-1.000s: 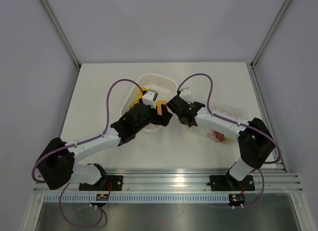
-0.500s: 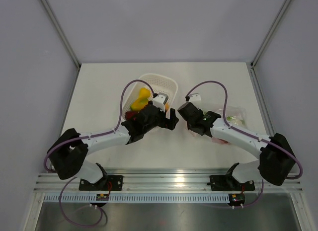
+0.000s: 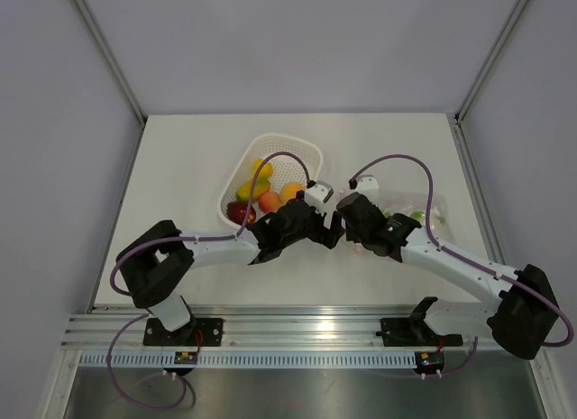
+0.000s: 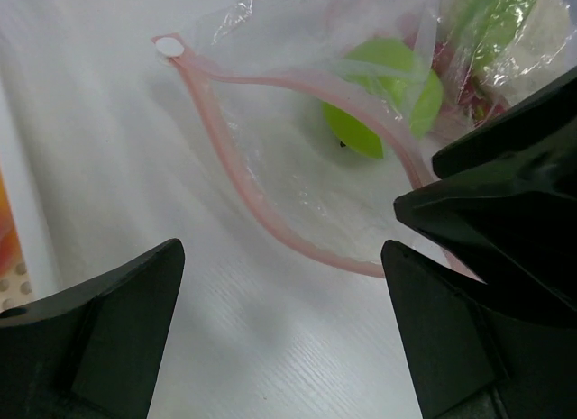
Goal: Open the zip-top bag and remove the fake food
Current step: Pick up the fake fruit from the zipper food storage bag.
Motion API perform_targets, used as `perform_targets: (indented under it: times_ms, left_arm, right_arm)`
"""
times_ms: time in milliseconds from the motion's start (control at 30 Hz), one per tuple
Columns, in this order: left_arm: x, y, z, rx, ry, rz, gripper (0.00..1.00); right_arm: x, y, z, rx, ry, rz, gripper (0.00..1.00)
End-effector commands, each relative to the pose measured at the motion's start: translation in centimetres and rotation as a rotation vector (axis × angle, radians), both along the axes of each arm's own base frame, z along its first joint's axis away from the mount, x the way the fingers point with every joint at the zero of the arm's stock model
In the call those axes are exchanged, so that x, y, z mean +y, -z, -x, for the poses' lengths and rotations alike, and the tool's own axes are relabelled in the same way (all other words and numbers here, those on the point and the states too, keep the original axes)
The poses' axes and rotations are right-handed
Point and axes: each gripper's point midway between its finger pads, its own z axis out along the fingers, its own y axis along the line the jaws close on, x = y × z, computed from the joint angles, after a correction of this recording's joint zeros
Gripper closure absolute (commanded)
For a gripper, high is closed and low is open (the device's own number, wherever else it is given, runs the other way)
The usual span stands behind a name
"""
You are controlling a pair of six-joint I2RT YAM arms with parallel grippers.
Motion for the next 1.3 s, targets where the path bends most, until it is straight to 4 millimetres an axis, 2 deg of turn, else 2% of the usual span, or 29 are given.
perform_targets:
  times_ms: [0, 100, 133, 233, 400, 433, 633, 700, 800, 900, 967, 1000, 1067, 1100, 1133, 1200, 1267]
  left_arm:
    - [-2.6, -1.1, -0.9, -0.038, 0.043, 0.057, 0.07]
    - [-3.2, -0.2, -1.2, -0.013, 0.037, 0.049, 0.07]
    - [-3.3, 0.7, -1.3, 0.002, 0.031, 0.035, 0.07]
    - [-3.6, 1.3, -1.6, -0.007, 0.035, 0.03, 0.09]
    - [-4.0, 0.1, -2.0, -0.124, 0.069, 0.083, 0.15]
    - [-4.4, -1.1, -2.2, -0.174, 0.079, 0.124, 0.15]
    - [-5.6, -1.5, -1.4, -0.226, 0.17, 0.172, 0.15]
    - [-6.0, -1.1, -1.0, -0.224, 0.198, 0.173, 0.15]
    - [-6.6, -0.6, -0.7, -0.215, 0.233, 0.173, 0.15]
    - [-6.9, 0.5, -0.6, -0.196, 0.246, 0.161, 0.15]
    - [-6.8, 0.5, -0.8, -0.221, 0.235, 0.178, 0.14]
    - [-6.3, 1.3, -0.6, -0.223, 0.229, 0.176, 0.14]
    - [-6.2, 0.8, -0.5, -0.269, 0.228, 0.228, 0.11]
    - [-6.1, 0.8, -0.2, -0.279, 0.237, 0.241, 0.09]
    - [-6.1, 0.9, -0.2, -0.277, 0.238, 0.239, 0.08]
    - [-6.2, 1.0, -0.4, -0.278, 0.244, 0.22, 0.07]
    - [-6.2, 0.7, -0.4, -0.283, 0.243, 0.221, 0.07]
  right_arm:
    - [-0.2, -1.6, -0.3, -0.061, 0.033, -0.036, 0.59]
    - [-0.5, -2.2, -0.4, -0.084, 0.047, -0.048, 0.58]
    - [-0.6, -2.3, -0.3, -0.087, 0.049, -0.051, 0.59]
    - [-0.7, -2.7, -0.2, -0.101, 0.048, -0.067, 0.59]
    - [-1.0, -3.2, 0.0, -0.118, 0.063, -0.09, 0.6]
    - [-1.1, -3.4, 0.0, -0.126, 0.068, -0.093, 0.6]
    - [-1.2, -5.0, 0.2, -0.185, 0.069, -0.167, 0.6]
    - [-1.0, -5.7, 0.3, -0.209, 0.058, -0.203, 0.58]
    - [-0.9, -6.0, 0.2, -0.219, 0.065, -0.224, 0.49]
    - [-1.6, -6.0, -0.3, -0.218, 0.135, -0.203, 0.48]
    - [-1.9, -5.9, -0.7, -0.207, 0.166, -0.183, 0.48]
    - [-2.2, -5.8, -1.1, -0.202, 0.187, -0.187, 0.48]
    - [-2.0, -5.5, -1.5, -0.173, 0.189, -0.215, 0.48]
    - [-3.1, -5.5, -2.2, -0.169, 0.233, -0.231, 0.48]
    - [-3.0, -5.4, -2.4, -0.151, 0.228, -0.258, 0.48]
    - [-4.8, -5.4, -3.3, -0.148, 0.296, -0.286, 0.48]
    - [-5.8, -5.5, -3.8, -0.151, 0.333, -0.285, 0.48]
